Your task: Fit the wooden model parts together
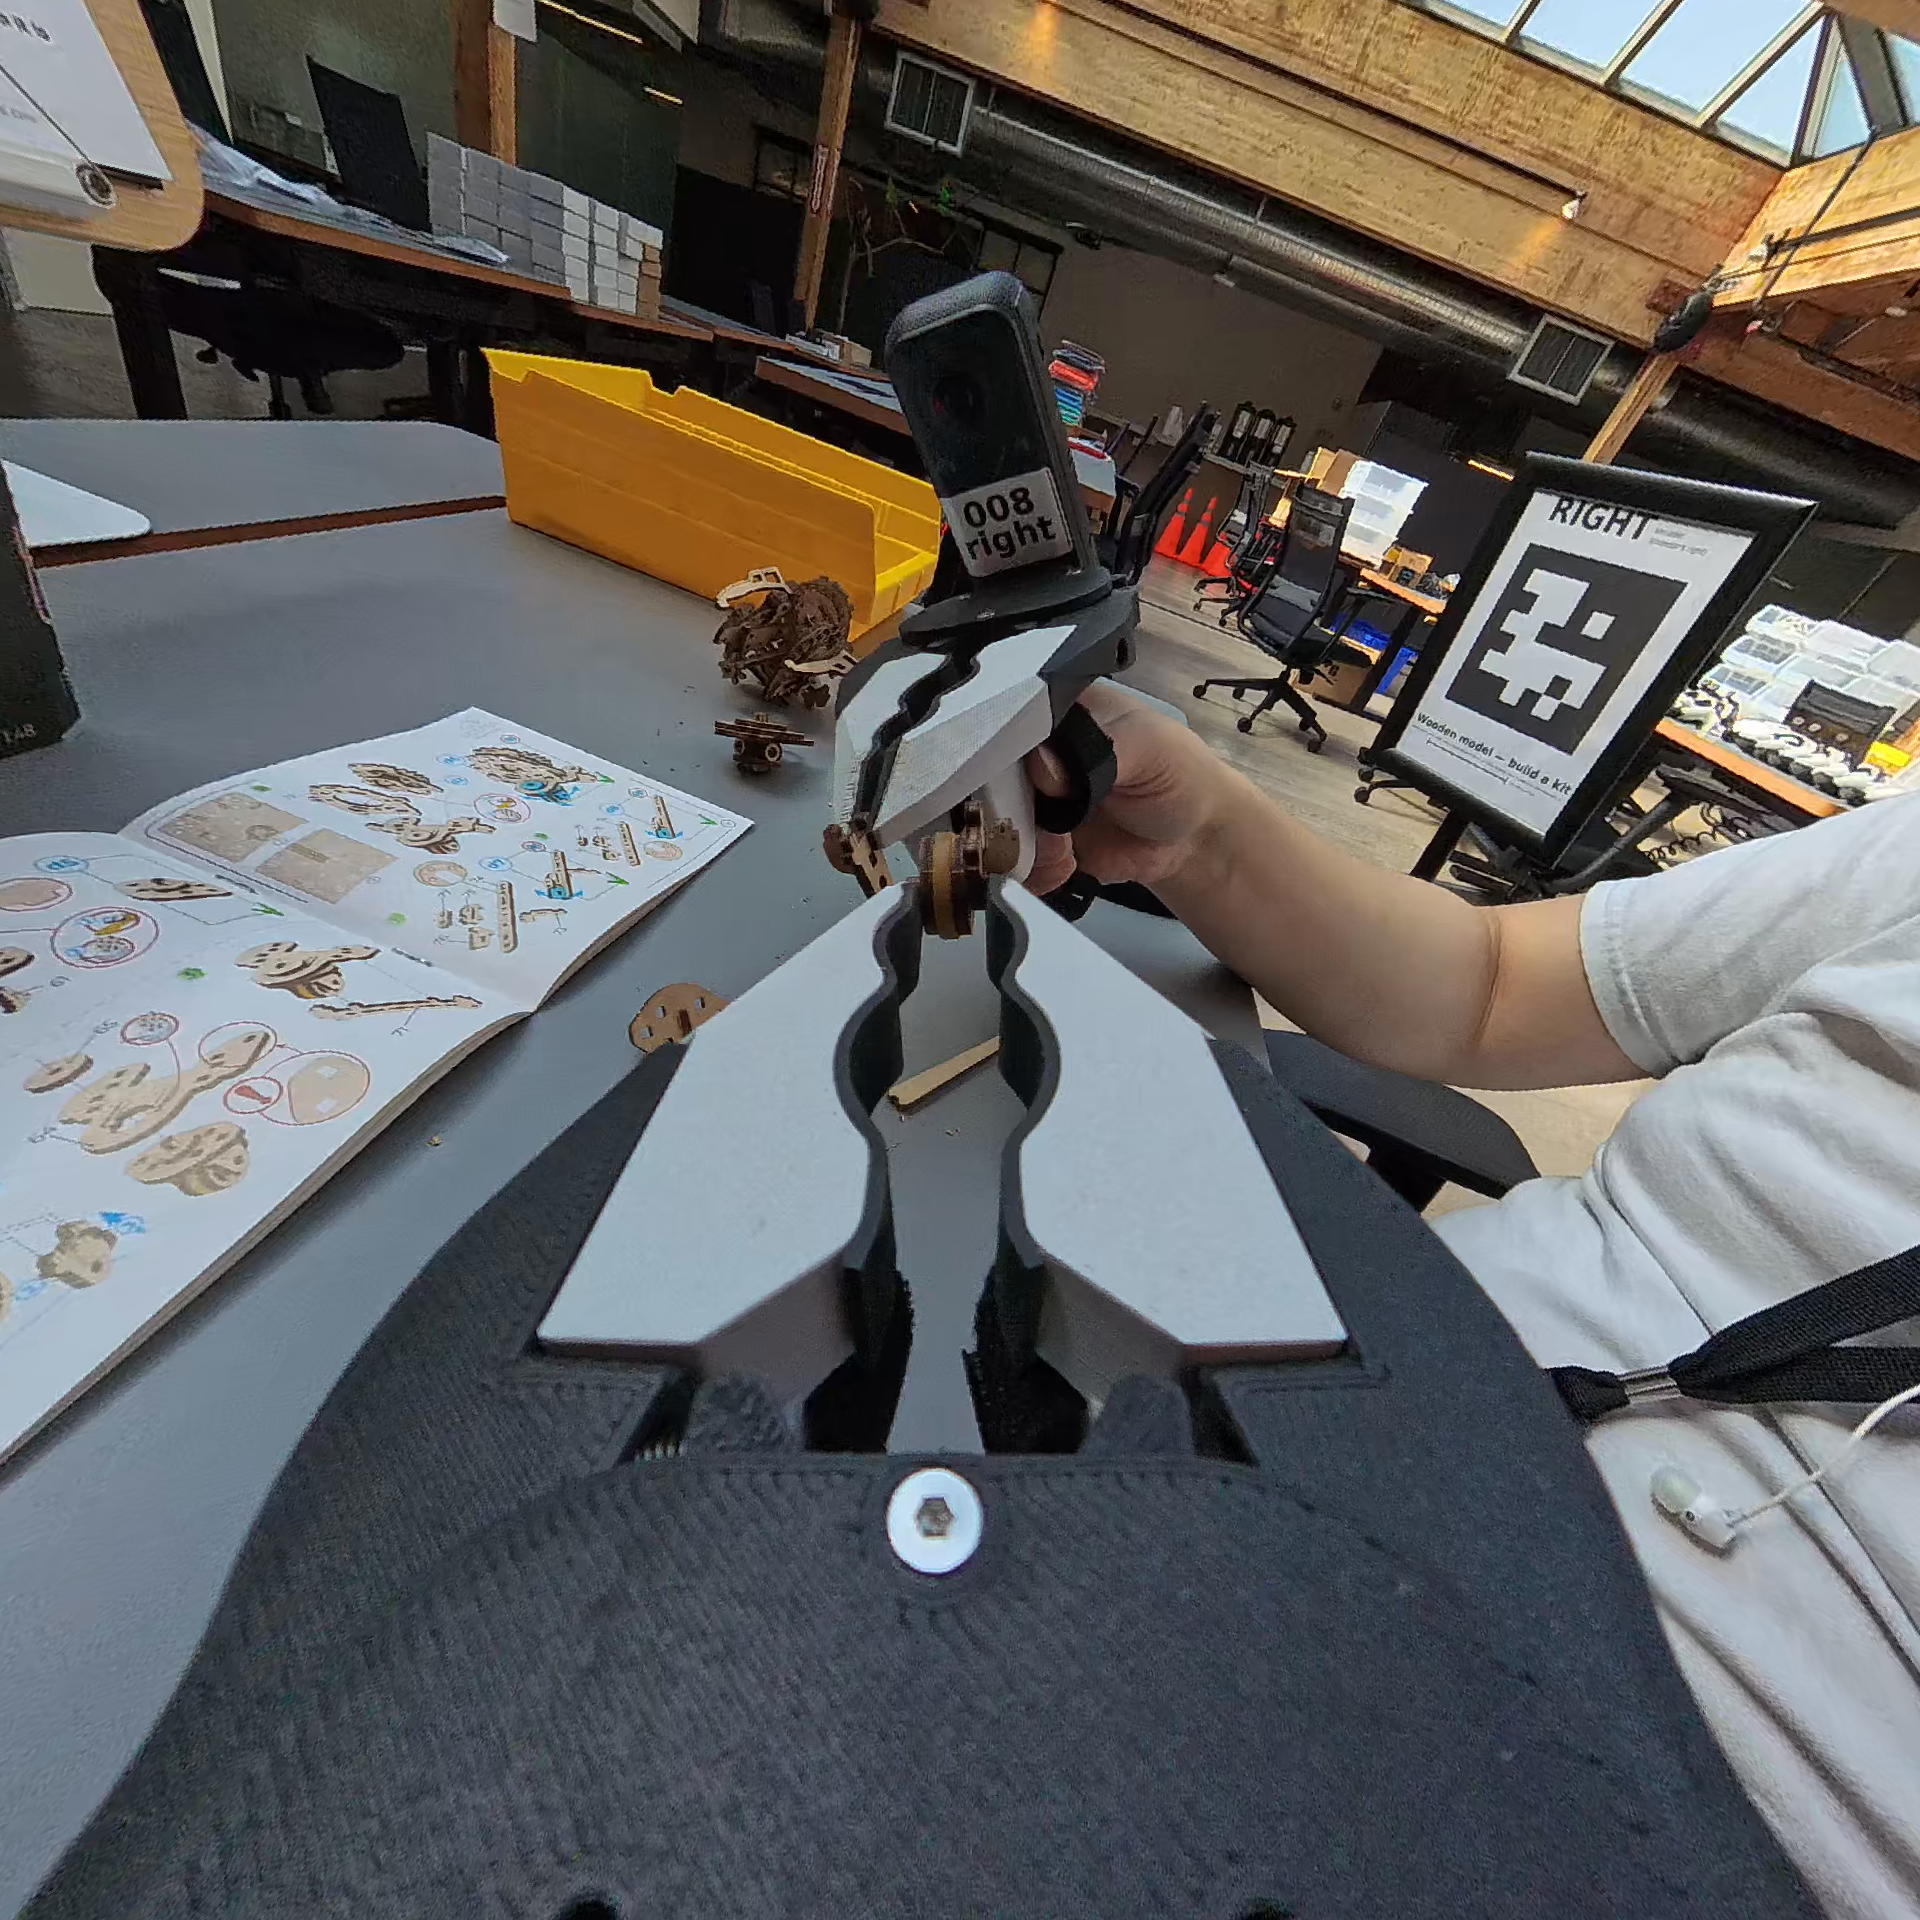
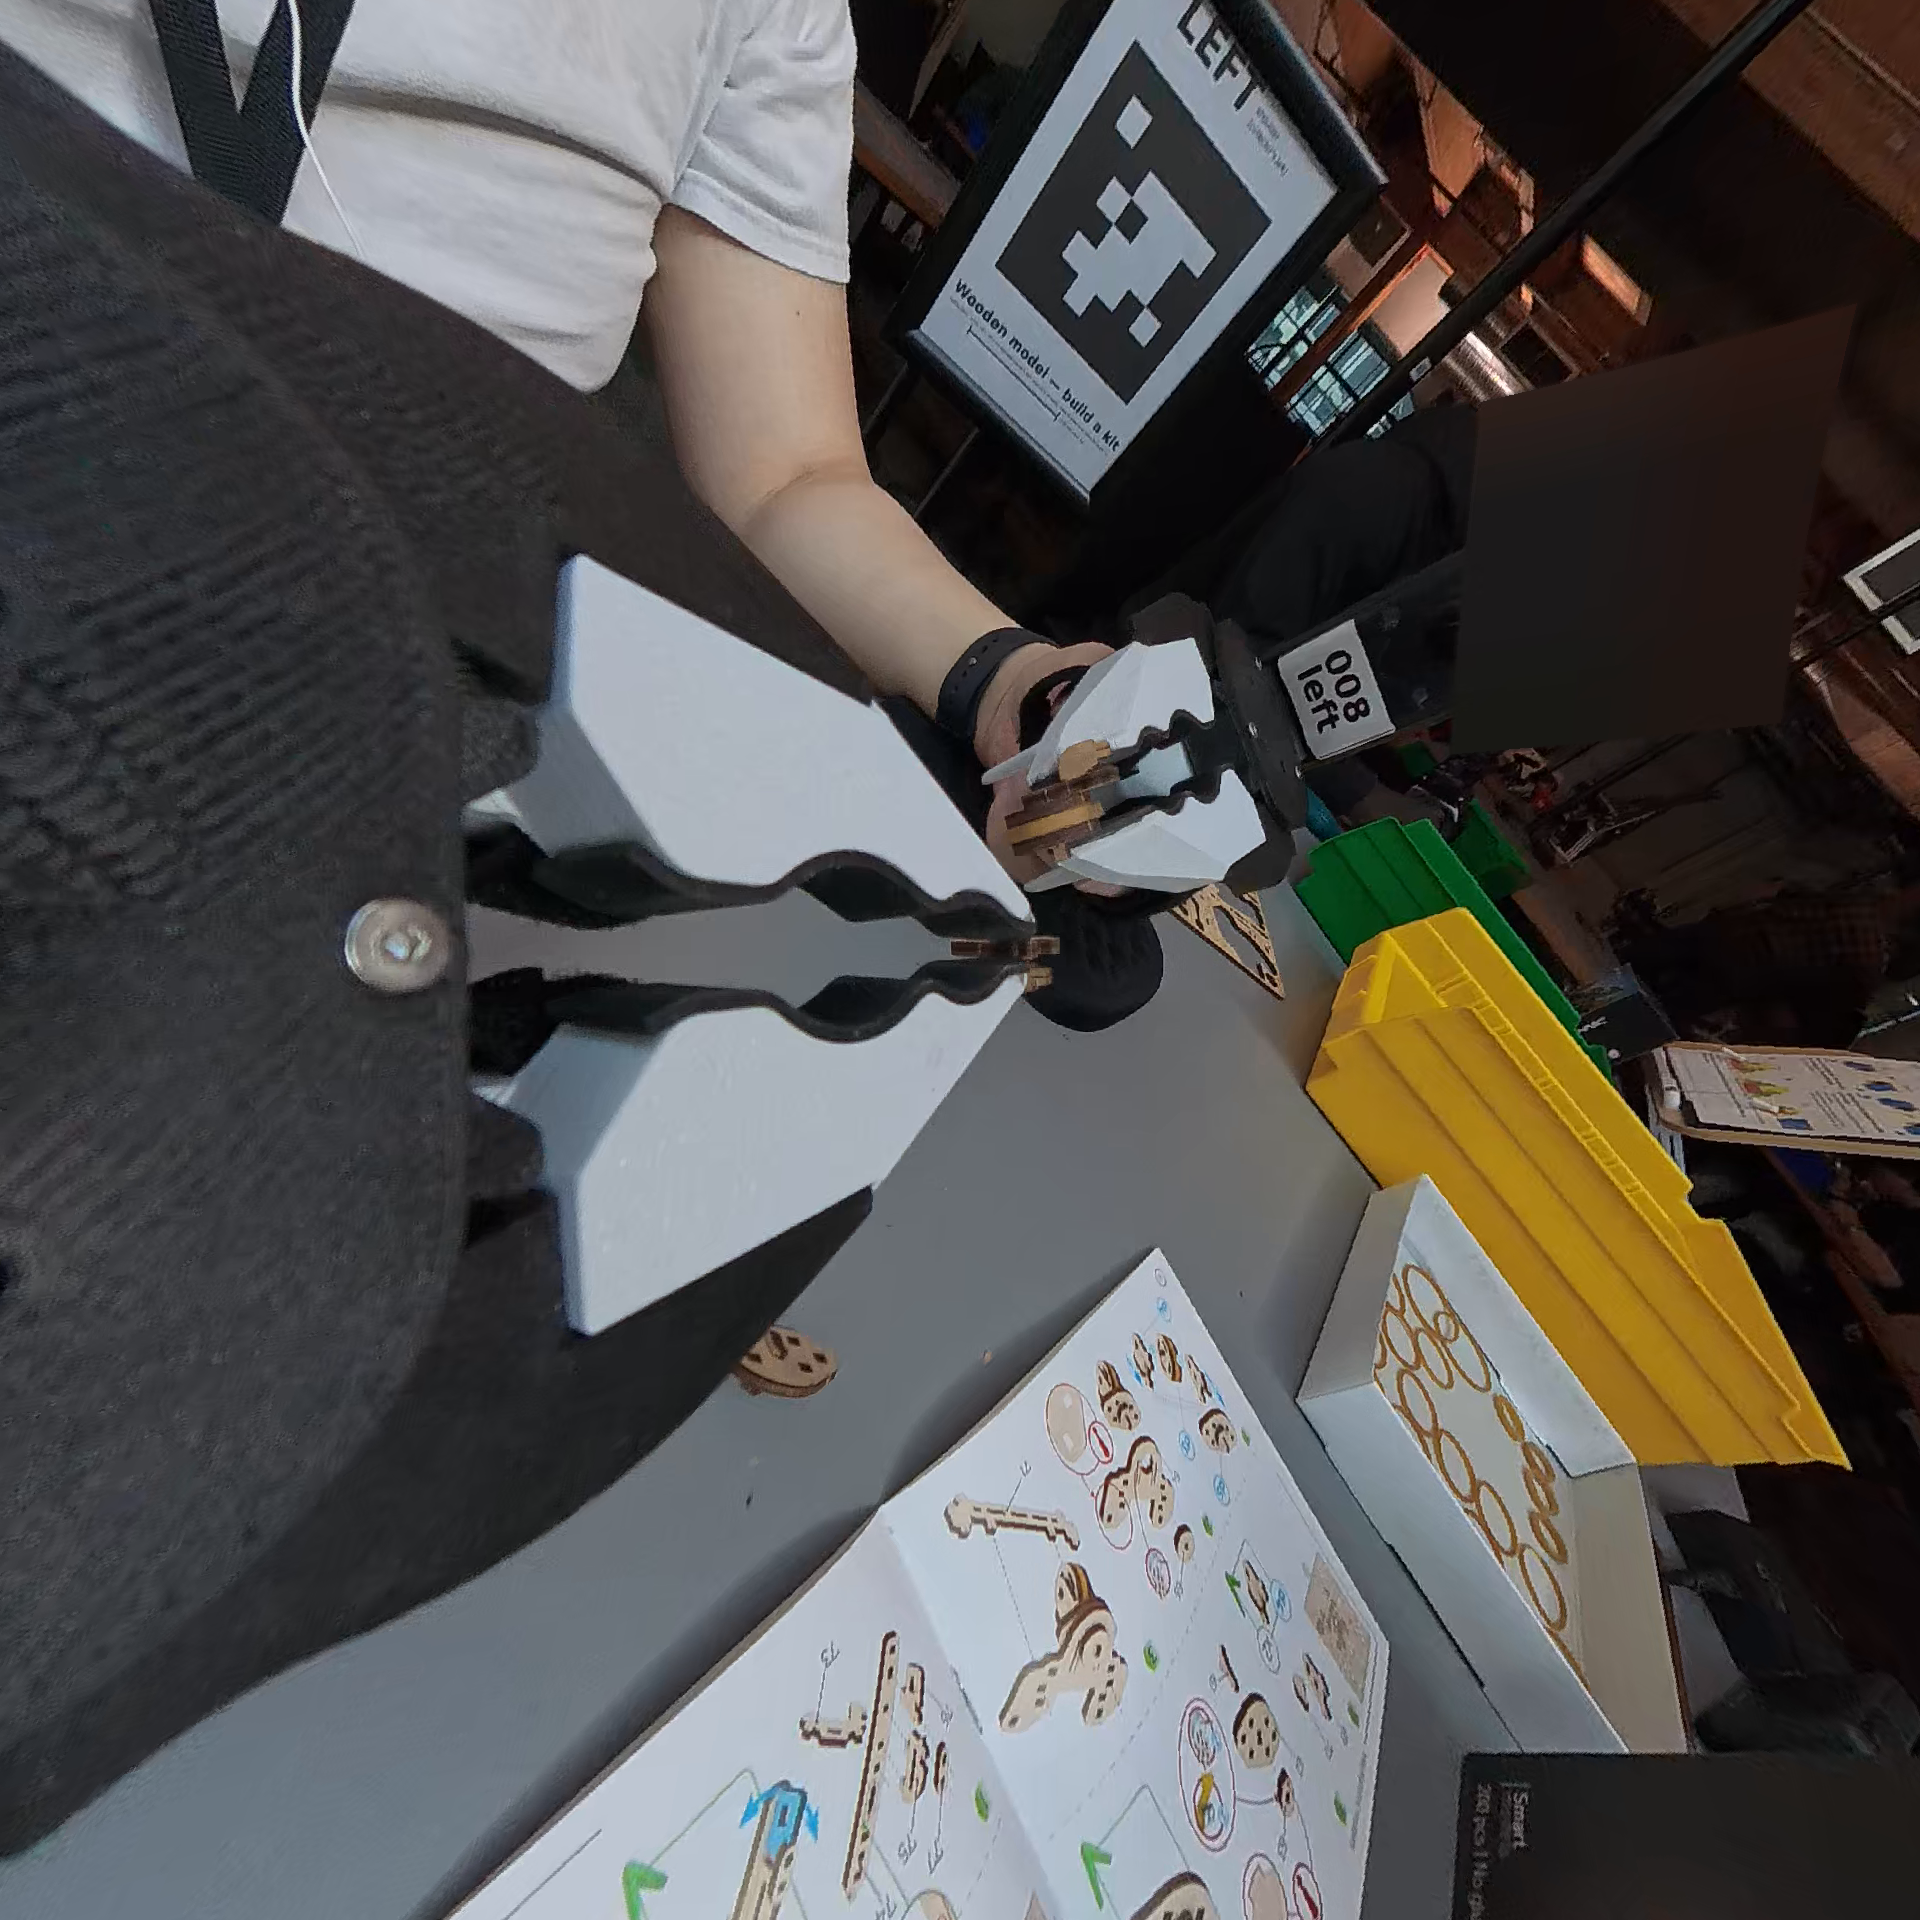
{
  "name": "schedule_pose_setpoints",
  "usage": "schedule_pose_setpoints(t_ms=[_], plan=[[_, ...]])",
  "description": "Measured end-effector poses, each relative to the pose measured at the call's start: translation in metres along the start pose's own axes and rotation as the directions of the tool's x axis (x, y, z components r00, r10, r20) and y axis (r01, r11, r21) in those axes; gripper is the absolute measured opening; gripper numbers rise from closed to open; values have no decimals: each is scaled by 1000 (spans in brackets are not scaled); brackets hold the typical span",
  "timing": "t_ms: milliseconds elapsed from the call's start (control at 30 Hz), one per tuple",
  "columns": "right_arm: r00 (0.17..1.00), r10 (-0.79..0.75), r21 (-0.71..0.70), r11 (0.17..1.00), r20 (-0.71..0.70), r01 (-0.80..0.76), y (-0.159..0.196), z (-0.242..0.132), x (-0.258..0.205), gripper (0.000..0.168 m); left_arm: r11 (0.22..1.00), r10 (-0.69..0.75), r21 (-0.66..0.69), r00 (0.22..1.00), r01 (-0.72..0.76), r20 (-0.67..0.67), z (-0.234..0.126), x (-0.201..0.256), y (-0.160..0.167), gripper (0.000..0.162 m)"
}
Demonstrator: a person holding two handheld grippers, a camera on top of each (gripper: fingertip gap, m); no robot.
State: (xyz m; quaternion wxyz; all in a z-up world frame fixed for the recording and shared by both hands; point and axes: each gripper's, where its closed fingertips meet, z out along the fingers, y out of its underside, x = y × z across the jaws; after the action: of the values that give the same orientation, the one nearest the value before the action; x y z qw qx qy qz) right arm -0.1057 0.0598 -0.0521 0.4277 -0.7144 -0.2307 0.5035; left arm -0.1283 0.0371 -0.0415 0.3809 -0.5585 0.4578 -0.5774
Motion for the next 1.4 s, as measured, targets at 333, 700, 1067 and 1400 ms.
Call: schedule_pose_setpoints(t_ms=[333, 700, 1067, 1400], plan=[[998, 10, 11, 1000, 69, -10, -2, 5, -13, 1, 997, -72, -14, 997, 71, -41, 1, 1, 3, 10], [999, 34, -119, 992, -27, -37, 23, 9, 10, 2, 997, -82, 4, 996, 83, -35, -2, -1, 0, 10], [994, -60, -374, 927, -89, 22, 77, -1, 35, 2, 973, -215, -84, 976, 216, 26, 1, -19, 21, 10], [925, -304, -358, 910, -228, 210, 41, -32, 61, 14, 990, -102, -86, 988, 112, 117, 0, -27, 18, 9]])
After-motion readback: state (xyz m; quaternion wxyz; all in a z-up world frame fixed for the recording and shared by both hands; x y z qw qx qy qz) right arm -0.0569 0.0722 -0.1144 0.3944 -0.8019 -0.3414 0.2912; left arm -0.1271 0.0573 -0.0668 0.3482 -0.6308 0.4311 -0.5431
